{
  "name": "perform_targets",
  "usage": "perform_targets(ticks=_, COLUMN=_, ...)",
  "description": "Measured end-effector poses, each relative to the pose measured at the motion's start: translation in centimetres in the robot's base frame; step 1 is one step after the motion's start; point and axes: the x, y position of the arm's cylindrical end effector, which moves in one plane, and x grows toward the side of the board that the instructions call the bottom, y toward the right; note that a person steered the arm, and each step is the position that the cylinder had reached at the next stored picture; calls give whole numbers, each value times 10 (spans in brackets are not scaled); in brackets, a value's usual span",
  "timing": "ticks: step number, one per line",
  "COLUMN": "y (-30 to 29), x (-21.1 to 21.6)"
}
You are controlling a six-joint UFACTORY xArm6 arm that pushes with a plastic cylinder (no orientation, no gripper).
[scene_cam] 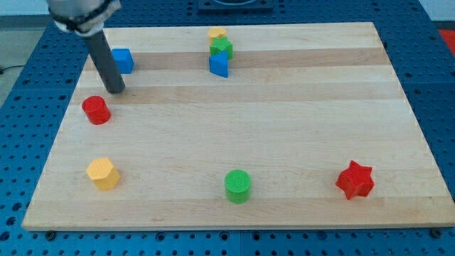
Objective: Move the blue cube left to the green star
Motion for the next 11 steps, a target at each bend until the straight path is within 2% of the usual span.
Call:
perform_targets(ticks=1, y=-50, x=-29)
perform_targets(ticks=2, y=-24, x=-40)
perform_targets(ticks=3, y=43, x=-65)
perform_targets(ticks=4, y=13, x=-69)
perform_targets(ticks=5, y=2, x=-92)
perform_targets(ticks=6, y=59, x=-107)
perform_targets(ticks=7, y=102, x=-90)
perform_targets(ticks=8, y=104, x=-81)
perform_targets(ticks=9, y=29, x=-60)
perform_targets(ticks=10, y=-3, x=-22)
perform_targets(ticks=11, y=-1, x=29)
